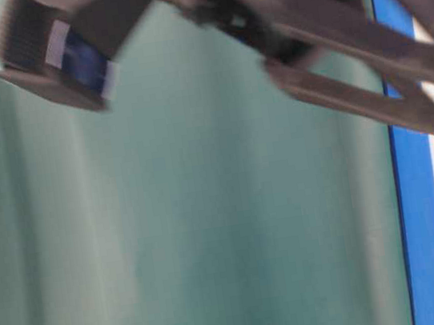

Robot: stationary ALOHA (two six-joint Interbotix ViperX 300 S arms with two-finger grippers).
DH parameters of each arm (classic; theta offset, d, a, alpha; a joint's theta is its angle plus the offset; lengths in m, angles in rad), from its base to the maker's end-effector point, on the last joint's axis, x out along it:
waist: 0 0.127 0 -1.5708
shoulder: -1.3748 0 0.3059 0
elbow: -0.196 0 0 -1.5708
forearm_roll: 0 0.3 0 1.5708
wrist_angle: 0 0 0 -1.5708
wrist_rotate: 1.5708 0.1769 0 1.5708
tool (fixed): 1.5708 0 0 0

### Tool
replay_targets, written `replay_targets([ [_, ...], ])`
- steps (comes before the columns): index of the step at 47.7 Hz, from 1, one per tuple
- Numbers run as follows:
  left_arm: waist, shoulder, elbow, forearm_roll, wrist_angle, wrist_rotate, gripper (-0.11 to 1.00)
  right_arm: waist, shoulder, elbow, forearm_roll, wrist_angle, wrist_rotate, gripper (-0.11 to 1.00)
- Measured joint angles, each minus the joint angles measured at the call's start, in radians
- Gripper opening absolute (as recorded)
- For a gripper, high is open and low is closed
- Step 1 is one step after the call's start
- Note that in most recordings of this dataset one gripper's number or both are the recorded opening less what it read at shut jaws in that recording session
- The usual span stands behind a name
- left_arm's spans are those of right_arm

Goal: Touch the tip of the soldering iron to the mark.
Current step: 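Move the right gripper down over the red soldering iron handle, then close the right gripper around the red handle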

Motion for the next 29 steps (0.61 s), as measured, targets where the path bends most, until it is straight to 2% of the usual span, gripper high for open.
replay_targets([
  [16, 0.000, -0.008, 0.009, 0.000, 0.000, 0.000, 0.00, 0.035, 0.179, -0.028, 0.097, -0.101, 0.000, 0.88],
  [29, 0.002, -0.009, 0.009, 0.000, -0.002, 0.000, 0.00, 0.061, 0.267, -0.052, 0.127, -0.143, 0.002, 0.88],
])
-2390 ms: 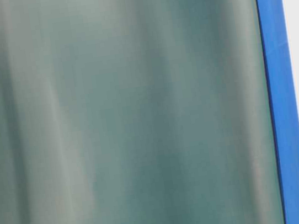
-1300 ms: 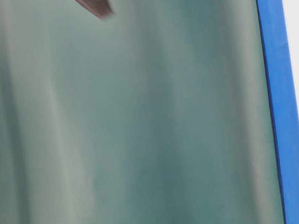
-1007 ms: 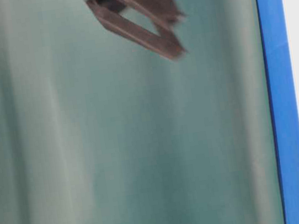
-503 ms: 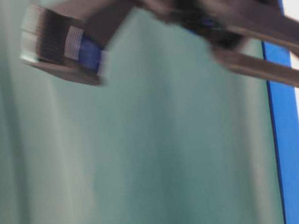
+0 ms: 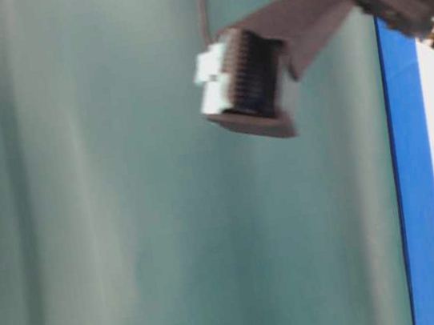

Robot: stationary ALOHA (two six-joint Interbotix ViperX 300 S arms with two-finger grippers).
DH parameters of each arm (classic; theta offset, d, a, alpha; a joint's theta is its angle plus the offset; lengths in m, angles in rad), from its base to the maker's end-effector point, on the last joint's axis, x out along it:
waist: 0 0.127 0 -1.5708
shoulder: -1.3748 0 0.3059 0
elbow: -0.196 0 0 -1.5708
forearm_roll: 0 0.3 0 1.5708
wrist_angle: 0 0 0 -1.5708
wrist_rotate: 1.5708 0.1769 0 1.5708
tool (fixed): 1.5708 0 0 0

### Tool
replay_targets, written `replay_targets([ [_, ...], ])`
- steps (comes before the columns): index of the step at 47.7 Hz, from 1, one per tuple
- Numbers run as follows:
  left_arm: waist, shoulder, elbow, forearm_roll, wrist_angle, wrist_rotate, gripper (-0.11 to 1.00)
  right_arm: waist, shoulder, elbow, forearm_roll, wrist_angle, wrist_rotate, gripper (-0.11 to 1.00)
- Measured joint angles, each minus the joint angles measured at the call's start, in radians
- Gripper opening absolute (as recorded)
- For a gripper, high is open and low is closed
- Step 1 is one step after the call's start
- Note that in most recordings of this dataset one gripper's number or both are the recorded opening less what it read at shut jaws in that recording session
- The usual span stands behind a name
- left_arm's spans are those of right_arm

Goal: Touch the tip of the soldering iron to the mark.
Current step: 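Close the right gripper around the red handle, then lift the soldering iron and carry it over the white strip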

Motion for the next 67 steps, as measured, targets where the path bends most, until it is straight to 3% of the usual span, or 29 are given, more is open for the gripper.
replay_targets([
  [15, 0.000, -0.002, 0.002, 0.000, 0.000, 0.000, 0.00, 0.003, 0.040, -0.014, 0.015, -0.005, -0.003, 0.84],
  [21, 0.000, -0.002, 0.000, 0.000, 0.000, 0.000, 0.00, 0.003, 0.048, -0.018, 0.015, -0.006, -0.008, 0.76],
  [23, 0.000, -0.002, 0.002, 0.000, 0.000, 0.000, 0.00, 0.005, 0.051, -0.021, 0.015, -0.006, -0.008, 0.70],
  [30, 0.000, -0.002, 0.002, 0.000, 0.002, 0.000, 0.00, 0.005, 0.063, -0.038, 0.015, -0.006, -0.009, 0.28],
  [35, 0.000, -0.003, 0.002, 0.000, 0.000, 0.000, 0.00, 0.005, 0.067, -0.040, 0.015, -0.006, -0.009, 0.07],
  [54, -0.002, -0.002, 0.000, 0.000, 0.000, 0.002, 0.00, 0.005, 0.063, -0.040, 0.015, 0.000, -0.011, 0.06],
  [67, 0.000, -0.002, 0.002, 0.000, 0.000, 0.003, 0.00, -0.015, -0.078, -0.023, 0.002, 0.132, -0.015, 0.06],
])
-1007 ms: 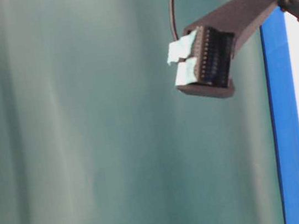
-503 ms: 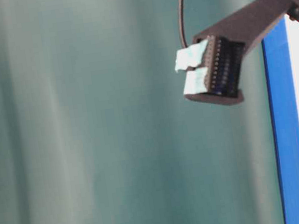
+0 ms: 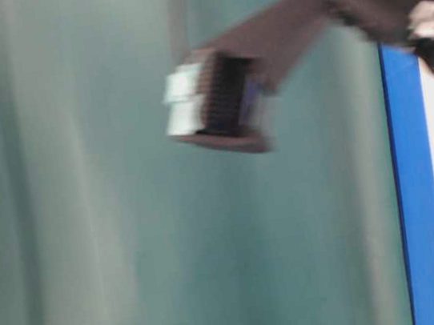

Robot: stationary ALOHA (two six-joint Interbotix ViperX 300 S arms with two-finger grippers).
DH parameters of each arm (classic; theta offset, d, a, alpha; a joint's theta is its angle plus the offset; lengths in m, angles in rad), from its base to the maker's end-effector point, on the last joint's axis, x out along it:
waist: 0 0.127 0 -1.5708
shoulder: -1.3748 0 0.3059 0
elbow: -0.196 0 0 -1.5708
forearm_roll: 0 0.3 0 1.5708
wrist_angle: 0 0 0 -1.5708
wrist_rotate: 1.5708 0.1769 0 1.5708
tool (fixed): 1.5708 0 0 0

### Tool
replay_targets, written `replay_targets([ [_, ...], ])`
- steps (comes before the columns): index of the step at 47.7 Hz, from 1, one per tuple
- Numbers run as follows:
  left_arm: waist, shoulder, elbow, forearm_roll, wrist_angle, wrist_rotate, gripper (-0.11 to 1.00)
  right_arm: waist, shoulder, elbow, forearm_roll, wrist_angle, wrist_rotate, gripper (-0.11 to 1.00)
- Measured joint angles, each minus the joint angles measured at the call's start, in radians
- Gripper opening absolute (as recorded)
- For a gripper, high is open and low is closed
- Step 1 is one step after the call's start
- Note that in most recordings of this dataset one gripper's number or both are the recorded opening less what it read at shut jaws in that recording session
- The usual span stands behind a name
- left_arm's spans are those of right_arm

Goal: Touch the tip of the soldering iron to the mark.
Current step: 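Lift the soldering iron and carry it over the white strip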

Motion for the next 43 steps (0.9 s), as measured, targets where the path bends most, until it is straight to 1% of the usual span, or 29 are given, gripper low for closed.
replay_targets([
  [7, 0.000, -0.002, 0.002, 0.000, 0.000, 0.000, 0.00, -0.029, -0.095, 0.002, -0.037, 0.109, 0.000, 0.06],
  [15, 0.000, -0.002, 0.002, 0.000, 0.000, -0.002, 0.00, -0.028, -0.216, -0.015, -0.095, 0.258, 0.000, 0.06],
  [20, 0.000, -0.002, 0.002, 0.000, 0.000, -0.002, 0.00, -0.028, -0.275, -0.041, -0.114, 0.334, -0.003, 0.06],
  [25, -0.002, -0.002, 0.002, 0.000, 0.000, -0.002, 0.00, -0.028, -0.305, -0.061, -0.135, 0.394, -0.003, 0.06],
  [30, 0.000, -0.002, 0.002, 0.000, 0.000, -0.003, 0.00, -0.028, -0.314, -0.069, -0.146, 0.422, -0.003, 0.06],
  [43, 0.000, -0.002, 0.002, 0.000, 0.000, -0.003, 0.00, -0.028, -0.314, -0.069, -0.155, 0.428, -0.003, 0.06],
])
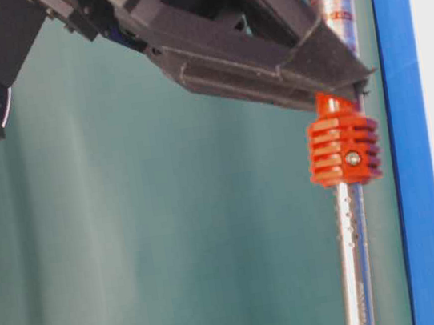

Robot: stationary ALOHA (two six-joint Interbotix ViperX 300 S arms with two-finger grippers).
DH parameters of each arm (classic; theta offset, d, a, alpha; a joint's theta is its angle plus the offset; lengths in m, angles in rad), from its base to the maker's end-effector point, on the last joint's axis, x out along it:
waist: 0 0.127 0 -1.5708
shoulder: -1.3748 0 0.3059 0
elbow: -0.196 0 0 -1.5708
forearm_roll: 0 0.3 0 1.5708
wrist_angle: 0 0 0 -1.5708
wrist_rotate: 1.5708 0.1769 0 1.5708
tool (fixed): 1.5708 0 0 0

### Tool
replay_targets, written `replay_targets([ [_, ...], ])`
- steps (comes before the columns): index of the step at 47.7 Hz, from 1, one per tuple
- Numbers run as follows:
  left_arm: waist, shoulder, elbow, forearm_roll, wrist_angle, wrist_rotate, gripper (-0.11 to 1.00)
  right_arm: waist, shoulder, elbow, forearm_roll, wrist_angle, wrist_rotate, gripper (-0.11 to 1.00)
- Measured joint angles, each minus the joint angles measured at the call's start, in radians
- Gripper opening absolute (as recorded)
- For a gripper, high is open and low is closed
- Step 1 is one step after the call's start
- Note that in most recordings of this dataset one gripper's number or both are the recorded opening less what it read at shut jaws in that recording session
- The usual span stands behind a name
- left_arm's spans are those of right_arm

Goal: Touch the tip of the soldering iron to the mark.
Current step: 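Lift the soldering iron and carry it over the white strip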

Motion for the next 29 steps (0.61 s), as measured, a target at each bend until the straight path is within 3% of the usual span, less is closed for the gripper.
replay_targets([
  [9, 0.000, 0.000, 0.000, 0.000, 0.000, 0.000, 0.00, -0.034, 0.000, 0.000, -0.049, 0.008, -0.002, 0.06],
  [29, 0.000, 0.000, 0.000, 0.002, 0.003, 0.000, 0.00, -0.216, -0.003, 0.000, -0.172, 0.112, -0.038, 0.06],
])
